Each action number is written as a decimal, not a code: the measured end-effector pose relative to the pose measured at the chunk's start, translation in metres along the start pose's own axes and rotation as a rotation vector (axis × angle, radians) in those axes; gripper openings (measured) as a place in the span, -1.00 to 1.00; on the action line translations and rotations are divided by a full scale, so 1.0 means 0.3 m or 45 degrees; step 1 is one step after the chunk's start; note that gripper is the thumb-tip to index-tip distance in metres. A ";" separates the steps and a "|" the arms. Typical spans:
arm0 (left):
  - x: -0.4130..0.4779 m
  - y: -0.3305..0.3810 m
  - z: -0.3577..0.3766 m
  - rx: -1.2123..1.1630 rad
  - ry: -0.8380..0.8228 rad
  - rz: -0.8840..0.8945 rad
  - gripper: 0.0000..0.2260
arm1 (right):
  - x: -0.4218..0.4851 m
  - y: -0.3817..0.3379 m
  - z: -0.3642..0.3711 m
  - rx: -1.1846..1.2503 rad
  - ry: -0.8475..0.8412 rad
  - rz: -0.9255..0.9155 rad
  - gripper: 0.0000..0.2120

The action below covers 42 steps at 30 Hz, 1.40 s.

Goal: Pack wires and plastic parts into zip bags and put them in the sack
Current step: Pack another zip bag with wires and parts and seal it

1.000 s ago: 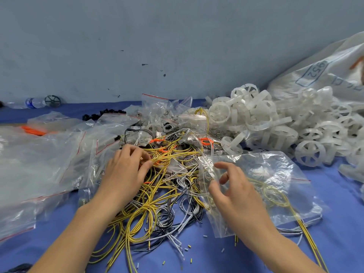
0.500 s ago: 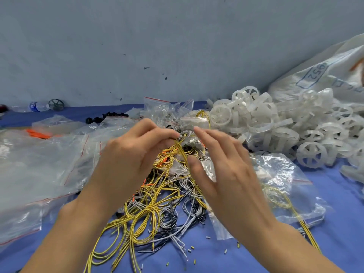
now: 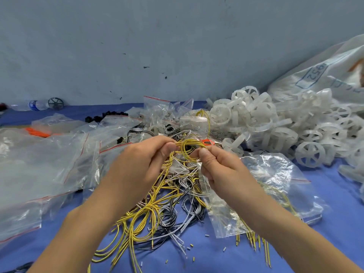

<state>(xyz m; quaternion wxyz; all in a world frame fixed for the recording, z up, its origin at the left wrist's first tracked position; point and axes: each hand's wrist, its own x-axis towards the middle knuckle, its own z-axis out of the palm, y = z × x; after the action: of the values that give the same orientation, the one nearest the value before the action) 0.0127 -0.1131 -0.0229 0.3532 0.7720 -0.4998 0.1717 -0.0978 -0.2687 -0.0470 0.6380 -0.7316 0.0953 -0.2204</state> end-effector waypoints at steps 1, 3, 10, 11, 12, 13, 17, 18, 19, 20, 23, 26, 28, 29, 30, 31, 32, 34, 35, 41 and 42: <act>-0.001 -0.013 -0.004 0.041 0.020 -0.024 -0.73 | 0.000 0.003 -0.001 -0.006 -0.042 0.006 -0.74; -0.003 -0.025 -0.006 0.118 0.063 -0.061 -0.72 | -0.001 0.006 0.008 0.009 -0.073 0.012 -0.74; -0.049 0.086 0.137 -0.731 0.078 -0.522 -0.81 | -0.004 -0.008 0.032 0.548 0.099 0.090 -0.76; -0.056 0.107 0.157 -0.825 0.086 -0.587 -0.82 | -0.003 -0.004 0.037 0.635 0.125 0.104 -0.77; -0.061 0.125 0.176 -0.882 0.101 -0.635 -0.83 | -0.003 0.000 0.046 0.718 0.153 0.133 -0.77; -0.068 0.139 0.191 -0.893 0.118 -0.660 -0.83 | -0.005 0.004 0.054 0.792 0.184 0.163 -0.77; -0.101 0.189 0.253 -0.804 0.168 -0.723 -0.80 | -0.029 0.015 0.097 0.882 0.263 0.178 -0.72; -0.111 0.206 0.268 -0.798 0.178 -0.753 -0.79 | -0.038 0.020 0.109 0.842 0.276 0.170 -0.70; -0.122 0.221 0.284 -0.775 0.183 -0.772 -0.79 | -0.048 0.027 0.119 0.788 0.293 0.157 -0.68; -0.131 0.233 0.296 -0.738 0.190 -0.778 -0.79 | -0.055 0.033 0.126 0.746 0.308 0.144 -0.67; -0.147 0.233 0.308 -0.652 0.211 -0.753 -0.79 | -0.059 0.044 0.130 0.751 0.320 0.158 -0.67; -0.134 0.197 0.283 -0.684 0.106 -0.682 -0.78 | -0.038 0.038 0.107 0.771 0.295 0.198 -0.65; -0.121 0.164 0.256 -0.756 -0.027 -0.608 -0.75 | -0.021 0.035 0.079 0.685 0.293 0.194 -0.70; -0.116 0.145 0.242 -0.781 -0.074 -0.571 -0.74 | -0.014 0.034 0.063 0.674 0.286 0.188 -0.73; -0.111 0.127 0.227 -0.805 -0.102 -0.543 -0.73 | -0.009 0.033 0.048 0.675 0.260 0.189 -0.74; -0.106 0.110 0.211 -0.828 -0.120 -0.524 -0.73 | -0.006 0.031 0.033 0.676 0.211 0.202 -0.75; -0.102 0.095 0.192 -0.844 -0.139 -0.507 -0.73 | -0.004 0.027 0.019 0.664 0.147 0.223 -0.75; -0.100 0.068 0.154 -0.823 -0.196 -0.450 -0.73 | 0.001 0.017 -0.011 0.549 0.023 0.257 -0.74; -0.101 0.054 0.136 -0.768 -0.225 -0.412 -0.74 | 0.004 0.010 -0.030 0.464 -0.022 0.265 -0.74; -0.115 -0.009 0.088 -0.386 -0.381 -0.289 -0.77 | 0.018 0.008 -0.113 0.157 -0.139 0.362 -0.75; -0.119 -0.013 0.088 -0.331 -0.389 -0.284 -0.77 | 0.016 0.017 -0.115 0.134 -0.161 0.385 -0.76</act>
<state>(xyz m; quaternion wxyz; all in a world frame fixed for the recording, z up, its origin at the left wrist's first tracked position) -0.0020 -0.1078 -0.0647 0.3865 0.7876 -0.4770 -0.0533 -0.1081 -0.3023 -0.0480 0.7059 -0.6871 0.1522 -0.0801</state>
